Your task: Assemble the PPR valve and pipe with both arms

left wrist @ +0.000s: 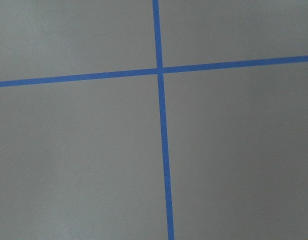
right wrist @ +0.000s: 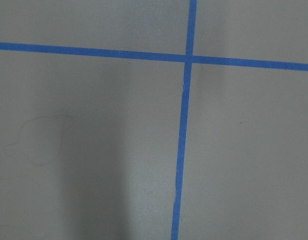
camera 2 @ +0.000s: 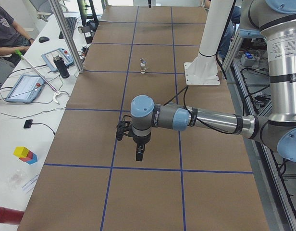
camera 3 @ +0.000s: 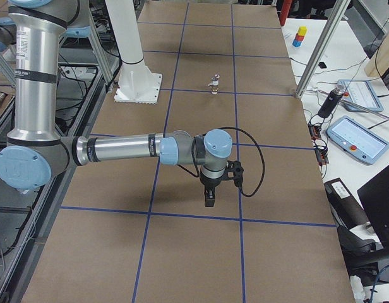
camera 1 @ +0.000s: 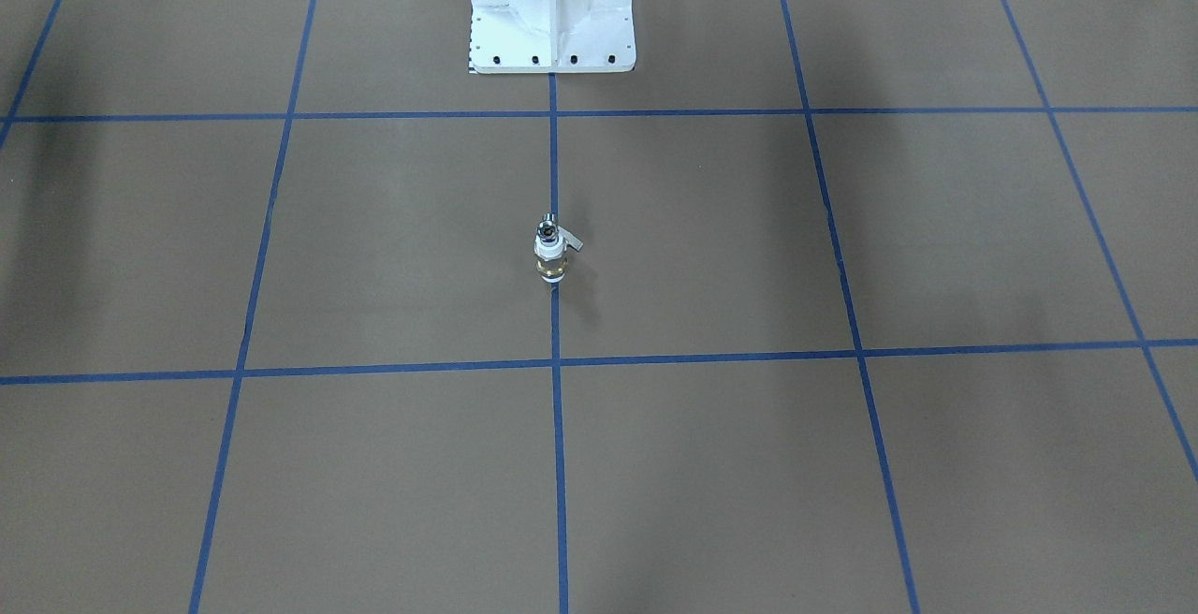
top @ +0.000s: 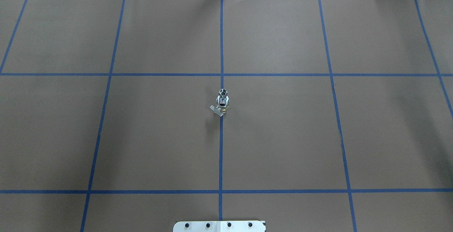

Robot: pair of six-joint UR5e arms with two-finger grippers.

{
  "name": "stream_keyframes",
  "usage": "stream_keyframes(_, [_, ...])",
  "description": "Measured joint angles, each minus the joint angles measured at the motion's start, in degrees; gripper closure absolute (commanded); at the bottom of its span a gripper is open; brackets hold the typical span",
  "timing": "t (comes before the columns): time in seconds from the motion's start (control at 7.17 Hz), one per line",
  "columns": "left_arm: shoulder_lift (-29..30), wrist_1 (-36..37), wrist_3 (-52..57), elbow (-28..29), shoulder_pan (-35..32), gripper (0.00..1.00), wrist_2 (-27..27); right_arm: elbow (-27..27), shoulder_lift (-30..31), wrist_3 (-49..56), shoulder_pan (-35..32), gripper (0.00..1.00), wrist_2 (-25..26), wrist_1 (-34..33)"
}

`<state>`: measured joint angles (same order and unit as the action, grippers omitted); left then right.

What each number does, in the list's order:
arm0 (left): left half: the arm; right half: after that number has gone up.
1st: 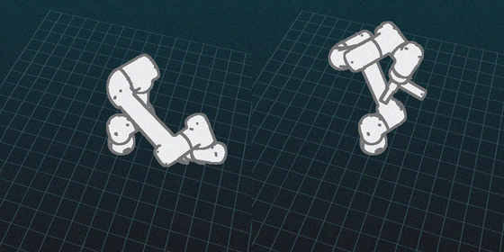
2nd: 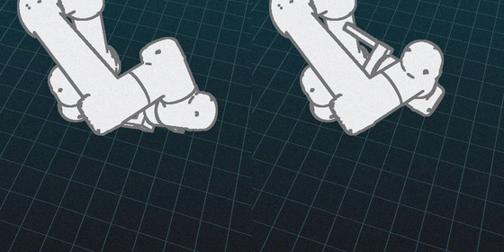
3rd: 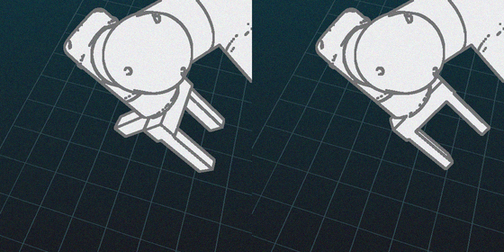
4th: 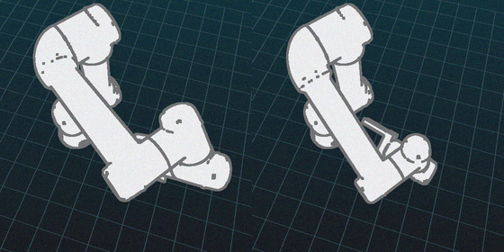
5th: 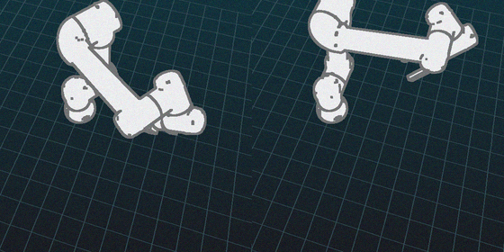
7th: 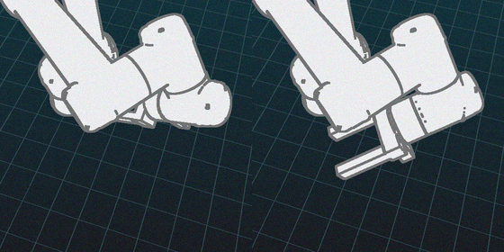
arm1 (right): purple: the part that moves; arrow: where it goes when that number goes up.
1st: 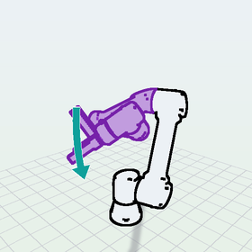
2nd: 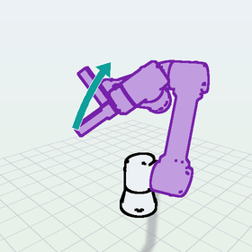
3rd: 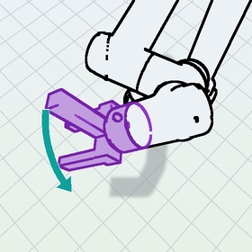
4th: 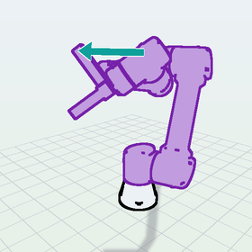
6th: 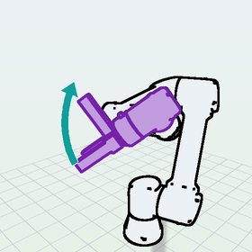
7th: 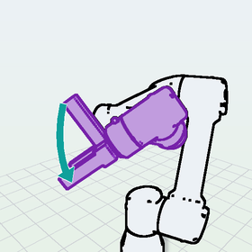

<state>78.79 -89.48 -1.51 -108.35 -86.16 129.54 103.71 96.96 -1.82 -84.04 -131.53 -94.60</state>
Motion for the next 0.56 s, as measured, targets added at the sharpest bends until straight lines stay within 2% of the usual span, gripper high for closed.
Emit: stream_keyframes(0.56, [1.0,3.0,0.6,3.6,-1.0,0.00,5.9,5.8,4.0,-0.2,0.2,0.00,0.1,-1.9])
